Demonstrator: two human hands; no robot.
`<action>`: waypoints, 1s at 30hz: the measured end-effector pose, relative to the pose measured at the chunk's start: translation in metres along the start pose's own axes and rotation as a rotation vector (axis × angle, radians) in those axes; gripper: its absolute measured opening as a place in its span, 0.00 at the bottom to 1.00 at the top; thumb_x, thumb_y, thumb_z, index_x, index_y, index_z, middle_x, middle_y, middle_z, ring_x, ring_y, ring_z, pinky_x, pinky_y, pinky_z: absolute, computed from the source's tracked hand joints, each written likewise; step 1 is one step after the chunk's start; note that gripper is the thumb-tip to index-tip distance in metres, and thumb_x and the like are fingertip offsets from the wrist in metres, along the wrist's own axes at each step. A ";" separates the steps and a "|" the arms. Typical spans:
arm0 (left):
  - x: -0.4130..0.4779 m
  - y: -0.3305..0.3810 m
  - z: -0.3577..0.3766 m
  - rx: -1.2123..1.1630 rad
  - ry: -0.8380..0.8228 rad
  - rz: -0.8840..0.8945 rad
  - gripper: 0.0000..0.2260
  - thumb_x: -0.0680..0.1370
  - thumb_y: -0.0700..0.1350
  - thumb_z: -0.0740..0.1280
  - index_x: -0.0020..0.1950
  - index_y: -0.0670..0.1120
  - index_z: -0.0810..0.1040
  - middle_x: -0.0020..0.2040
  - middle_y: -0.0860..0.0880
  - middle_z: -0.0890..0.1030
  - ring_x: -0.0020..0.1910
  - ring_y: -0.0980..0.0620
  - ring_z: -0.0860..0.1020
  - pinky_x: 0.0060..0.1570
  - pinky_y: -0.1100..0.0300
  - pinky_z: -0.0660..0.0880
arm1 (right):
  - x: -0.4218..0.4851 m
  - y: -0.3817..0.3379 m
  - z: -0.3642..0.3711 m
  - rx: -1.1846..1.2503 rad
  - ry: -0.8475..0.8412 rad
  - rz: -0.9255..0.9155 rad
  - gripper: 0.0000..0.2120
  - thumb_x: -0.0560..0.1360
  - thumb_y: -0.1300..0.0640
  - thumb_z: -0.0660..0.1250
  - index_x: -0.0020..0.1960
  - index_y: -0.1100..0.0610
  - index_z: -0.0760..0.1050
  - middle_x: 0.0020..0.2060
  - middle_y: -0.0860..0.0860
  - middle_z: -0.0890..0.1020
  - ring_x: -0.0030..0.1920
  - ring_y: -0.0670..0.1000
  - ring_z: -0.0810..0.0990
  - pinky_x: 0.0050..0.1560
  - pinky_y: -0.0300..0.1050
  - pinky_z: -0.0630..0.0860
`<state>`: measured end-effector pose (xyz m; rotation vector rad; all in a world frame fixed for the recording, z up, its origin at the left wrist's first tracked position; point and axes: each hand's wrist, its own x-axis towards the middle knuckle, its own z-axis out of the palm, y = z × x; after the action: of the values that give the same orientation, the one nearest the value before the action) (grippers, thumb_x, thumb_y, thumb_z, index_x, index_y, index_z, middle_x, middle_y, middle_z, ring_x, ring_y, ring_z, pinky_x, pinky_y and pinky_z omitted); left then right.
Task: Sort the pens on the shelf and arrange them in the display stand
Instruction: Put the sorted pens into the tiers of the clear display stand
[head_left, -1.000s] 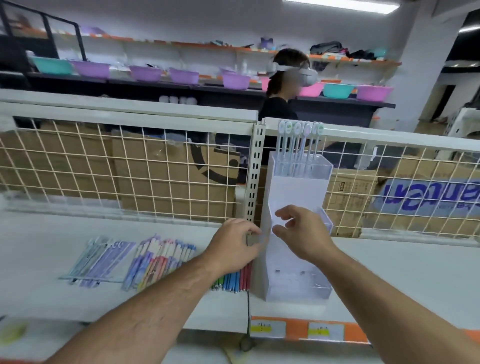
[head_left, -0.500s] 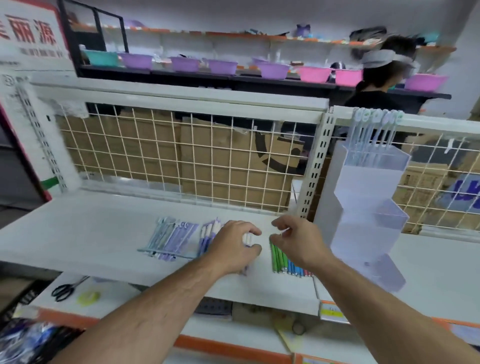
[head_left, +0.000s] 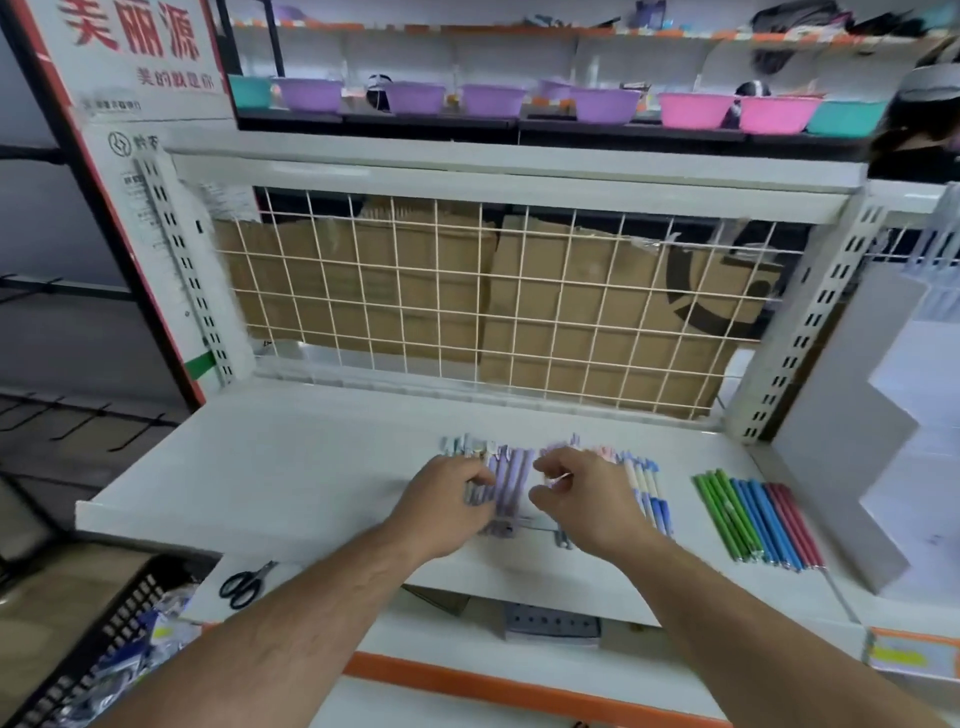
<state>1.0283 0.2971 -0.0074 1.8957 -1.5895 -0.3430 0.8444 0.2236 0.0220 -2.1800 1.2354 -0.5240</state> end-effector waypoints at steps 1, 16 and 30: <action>0.001 -0.009 0.000 0.022 -0.006 -0.007 0.12 0.73 0.44 0.73 0.56 0.49 0.84 0.49 0.57 0.81 0.53 0.55 0.74 0.48 0.64 0.68 | 0.003 -0.002 0.003 -0.013 0.002 0.003 0.16 0.76 0.55 0.71 0.63 0.53 0.79 0.58 0.47 0.82 0.48 0.46 0.78 0.47 0.37 0.70; 0.025 -0.034 0.023 0.068 -0.120 0.006 0.03 0.76 0.44 0.67 0.43 0.49 0.80 0.41 0.54 0.77 0.45 0.49 0.78 0.45 0.57 0.75 | 0.049 -0.004 0.014 0.089 0.004 0.065 0.08 0.77 0.56 0.70 0.55 0.48 0.81 0.49 0.43 0.83 0.45 0.41 0.81 0.37 0.27 0.70; 0.042 -0.044 0.021 0.153 -0.026 -0.469 0.12 0.75 0.51 0.66 0.49 0.44 0.71 0.45 0.49 0.77 0.42 0.48 0.77 0.33 0.59 0.67 | 0.068 0.004 0.017 0.220 -0.013 0.052 0.07 0.77 0.58 0.71 0.53 0.50 0.81 0.48 0.47 0.83 0.46 0.47 0.82 0.44 0.39 0.77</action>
<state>1.0614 0.2542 -0.0423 2.3879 -1.1983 -0.4525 0.8858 0.1677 0.0098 -1.9598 1.1661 -0.5932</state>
